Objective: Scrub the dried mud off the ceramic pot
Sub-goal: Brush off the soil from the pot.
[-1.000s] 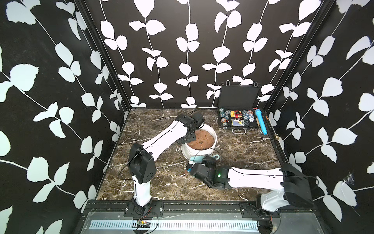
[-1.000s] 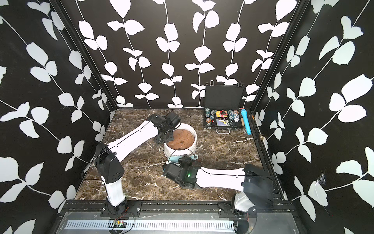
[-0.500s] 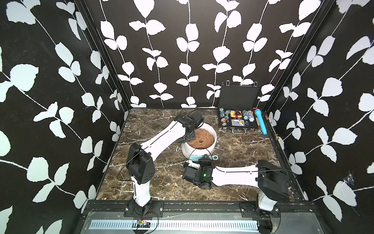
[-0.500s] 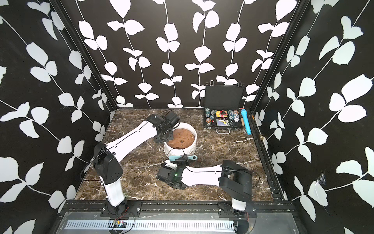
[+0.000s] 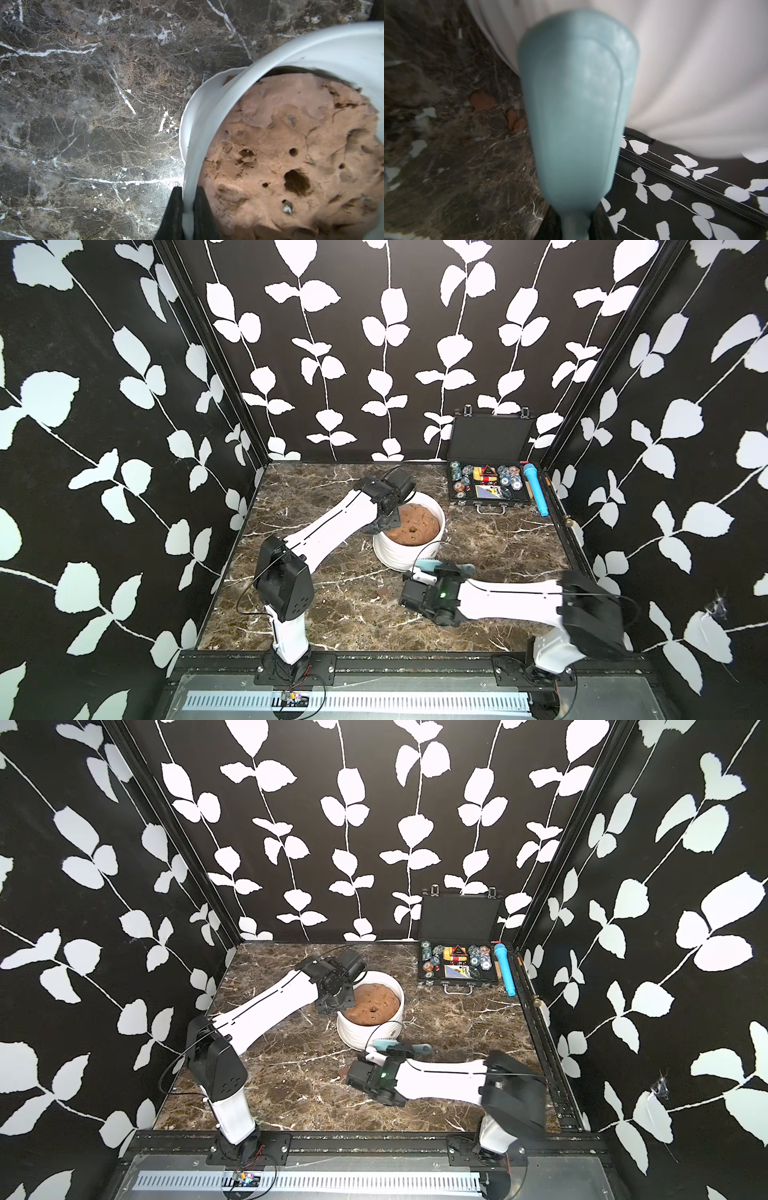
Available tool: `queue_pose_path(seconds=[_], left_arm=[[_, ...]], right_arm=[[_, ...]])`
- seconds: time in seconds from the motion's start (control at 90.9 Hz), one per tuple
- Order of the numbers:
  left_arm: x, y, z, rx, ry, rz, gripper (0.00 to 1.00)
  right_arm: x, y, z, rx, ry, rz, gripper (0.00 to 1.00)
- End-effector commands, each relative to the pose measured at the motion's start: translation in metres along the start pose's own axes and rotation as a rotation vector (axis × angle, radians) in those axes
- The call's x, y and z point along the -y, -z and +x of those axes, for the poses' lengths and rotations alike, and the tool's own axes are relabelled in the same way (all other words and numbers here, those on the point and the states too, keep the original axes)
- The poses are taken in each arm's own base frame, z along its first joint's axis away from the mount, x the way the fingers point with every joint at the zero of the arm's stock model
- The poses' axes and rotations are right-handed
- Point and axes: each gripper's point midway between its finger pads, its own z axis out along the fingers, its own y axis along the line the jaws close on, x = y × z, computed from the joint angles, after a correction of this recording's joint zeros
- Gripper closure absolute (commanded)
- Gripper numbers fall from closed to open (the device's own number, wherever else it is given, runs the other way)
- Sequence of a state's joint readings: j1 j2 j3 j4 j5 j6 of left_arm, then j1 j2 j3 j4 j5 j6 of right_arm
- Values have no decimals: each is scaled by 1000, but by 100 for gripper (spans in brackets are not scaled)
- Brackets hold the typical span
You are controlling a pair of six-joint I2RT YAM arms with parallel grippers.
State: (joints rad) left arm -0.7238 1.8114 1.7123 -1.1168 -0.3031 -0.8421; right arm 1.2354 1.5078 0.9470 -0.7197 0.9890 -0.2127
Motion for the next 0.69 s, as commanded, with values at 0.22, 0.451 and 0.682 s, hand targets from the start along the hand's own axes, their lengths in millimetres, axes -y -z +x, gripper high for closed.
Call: queue_pose_path(seconds=[0.22,0.451,0.682], left_arm=[[-2,-1,-3,5,-33,24,100],[-4,-8,-8,-6,-25,35,100],[-8,-14,-9,-14,-52,38,100]], right_arm=[[25,32,-6,215,-134,-132,100],[14,24,-44,276,-59,-137,100],[-5,-6,-47,194,27,-111,100]])
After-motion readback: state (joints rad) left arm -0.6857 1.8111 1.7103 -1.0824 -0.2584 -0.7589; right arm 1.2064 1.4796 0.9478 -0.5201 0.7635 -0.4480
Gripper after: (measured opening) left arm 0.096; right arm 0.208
